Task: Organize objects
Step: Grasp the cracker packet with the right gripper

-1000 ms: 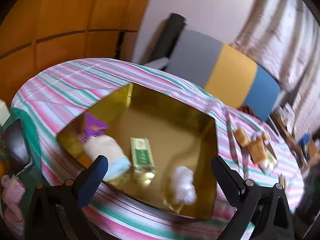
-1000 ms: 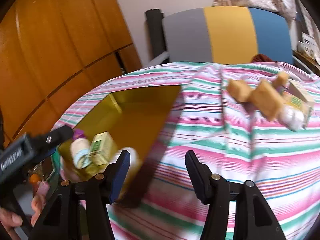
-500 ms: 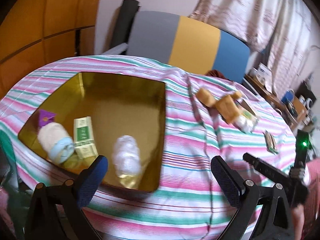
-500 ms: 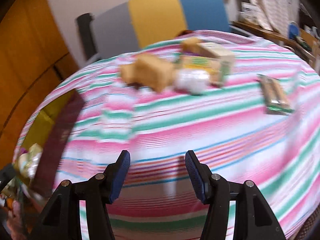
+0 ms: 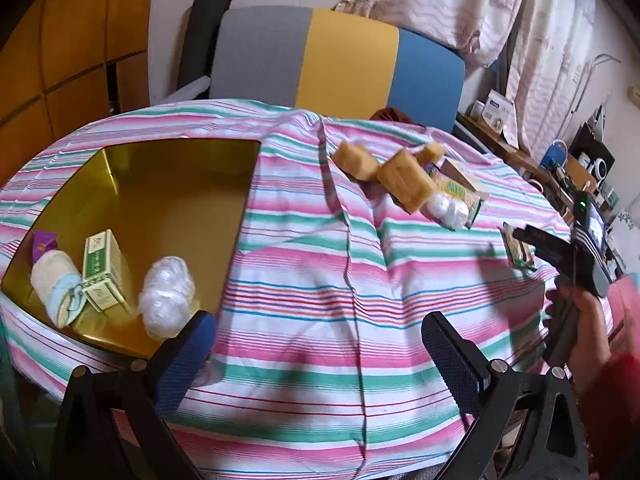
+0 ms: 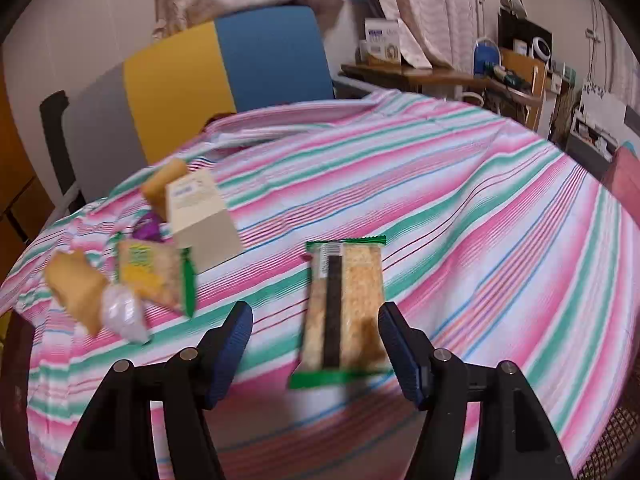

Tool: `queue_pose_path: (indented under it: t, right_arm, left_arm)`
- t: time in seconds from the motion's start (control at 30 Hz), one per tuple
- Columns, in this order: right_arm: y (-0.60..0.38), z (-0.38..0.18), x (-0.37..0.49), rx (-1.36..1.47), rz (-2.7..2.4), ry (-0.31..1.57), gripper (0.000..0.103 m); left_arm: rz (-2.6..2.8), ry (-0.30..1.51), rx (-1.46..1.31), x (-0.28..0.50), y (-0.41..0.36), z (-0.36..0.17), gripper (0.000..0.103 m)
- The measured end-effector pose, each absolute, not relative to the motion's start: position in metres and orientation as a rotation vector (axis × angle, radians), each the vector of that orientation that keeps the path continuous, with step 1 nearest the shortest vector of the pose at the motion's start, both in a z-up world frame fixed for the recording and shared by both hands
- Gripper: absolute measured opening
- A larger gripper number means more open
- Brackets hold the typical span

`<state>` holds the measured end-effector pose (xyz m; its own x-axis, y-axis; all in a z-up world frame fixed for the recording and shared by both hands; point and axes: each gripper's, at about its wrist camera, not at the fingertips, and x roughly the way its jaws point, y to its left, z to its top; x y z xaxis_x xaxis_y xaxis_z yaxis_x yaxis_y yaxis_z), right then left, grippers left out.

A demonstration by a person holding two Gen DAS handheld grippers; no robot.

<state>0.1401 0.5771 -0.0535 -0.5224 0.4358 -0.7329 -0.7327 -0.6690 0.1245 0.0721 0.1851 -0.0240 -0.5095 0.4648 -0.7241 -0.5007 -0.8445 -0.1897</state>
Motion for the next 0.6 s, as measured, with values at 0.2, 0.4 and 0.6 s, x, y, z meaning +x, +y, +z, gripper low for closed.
queue_pose_path:
  t: [0.2,0.4,0.6]
  right_arm:
    - [0.596,-0.081,0.13,-0.962,2.137,0.555,0.066]
    - [0.587,-0.082,0.136,-0.925,2.207,0.549,0.048]
    - [0.577,-0.082,0.13,-0.93,2.271,0.505,0.046]
  left_arm:
    - [2.309,0.097,-1.116,0.075,0.199,-0.029,0.103]
    - [2.277,0.124,-1.119,0.074,0.227,-0.03,0.103]
    - [2.252,0.123,-1.093,0.067,0.269,-0.028,0.103]
